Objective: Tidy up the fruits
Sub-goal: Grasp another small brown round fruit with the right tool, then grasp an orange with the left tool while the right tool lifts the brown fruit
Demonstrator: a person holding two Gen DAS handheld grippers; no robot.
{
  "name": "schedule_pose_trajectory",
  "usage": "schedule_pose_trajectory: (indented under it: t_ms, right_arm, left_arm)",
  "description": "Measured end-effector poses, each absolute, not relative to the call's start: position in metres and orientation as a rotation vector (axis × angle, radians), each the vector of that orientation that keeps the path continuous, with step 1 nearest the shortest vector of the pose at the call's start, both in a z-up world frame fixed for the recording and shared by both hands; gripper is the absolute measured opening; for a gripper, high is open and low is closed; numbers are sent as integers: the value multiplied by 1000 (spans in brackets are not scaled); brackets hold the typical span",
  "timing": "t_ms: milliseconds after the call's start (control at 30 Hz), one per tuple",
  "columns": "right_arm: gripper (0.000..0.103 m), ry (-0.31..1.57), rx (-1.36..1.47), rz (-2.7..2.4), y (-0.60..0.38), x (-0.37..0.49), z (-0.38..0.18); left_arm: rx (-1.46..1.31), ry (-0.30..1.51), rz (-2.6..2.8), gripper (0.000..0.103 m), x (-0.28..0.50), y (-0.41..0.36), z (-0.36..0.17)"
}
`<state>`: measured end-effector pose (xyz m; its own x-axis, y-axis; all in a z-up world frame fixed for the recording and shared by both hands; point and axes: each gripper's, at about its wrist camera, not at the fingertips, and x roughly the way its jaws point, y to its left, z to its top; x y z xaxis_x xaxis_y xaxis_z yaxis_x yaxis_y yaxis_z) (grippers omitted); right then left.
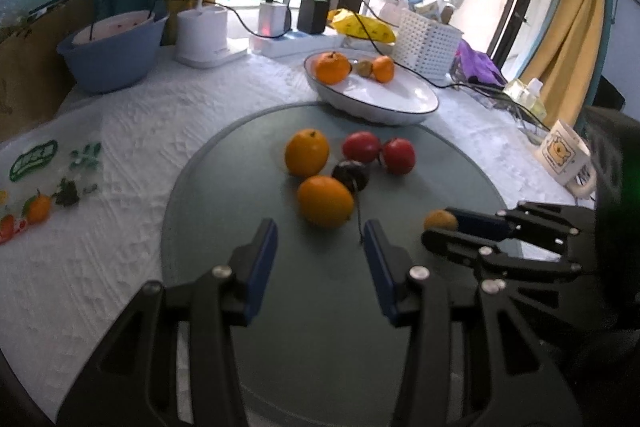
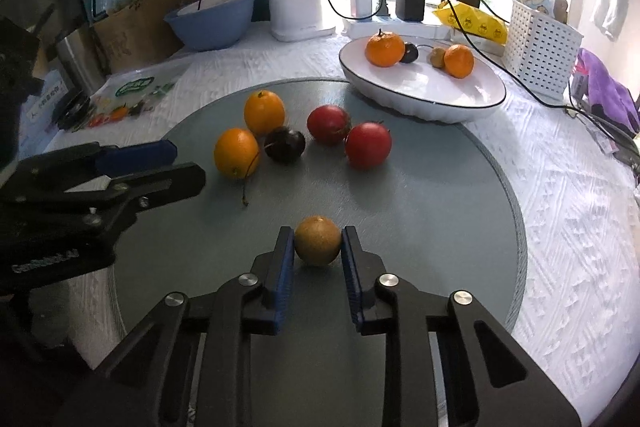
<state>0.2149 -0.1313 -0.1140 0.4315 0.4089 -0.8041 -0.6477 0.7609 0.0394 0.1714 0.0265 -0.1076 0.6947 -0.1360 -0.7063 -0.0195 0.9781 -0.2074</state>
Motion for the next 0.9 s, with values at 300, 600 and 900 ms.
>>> schedule_pose_trajectory:
  t_ms: [300, 600, 900]
  right_arm:
    - [26, 905, -278, 681, -134, 232, -111]
    - [26, 909, -260, 682, -138, 244, -110]
    - [26, 903, -250, 669, -144, 247, -107]
  left_arm:
    - [-203, 844, -54, 46, 194, 26, -118]
    - [-201, 855, -95, 46, 212, 24, -121]
    - [-213, 858, -126, 41, 213, 24, -122]
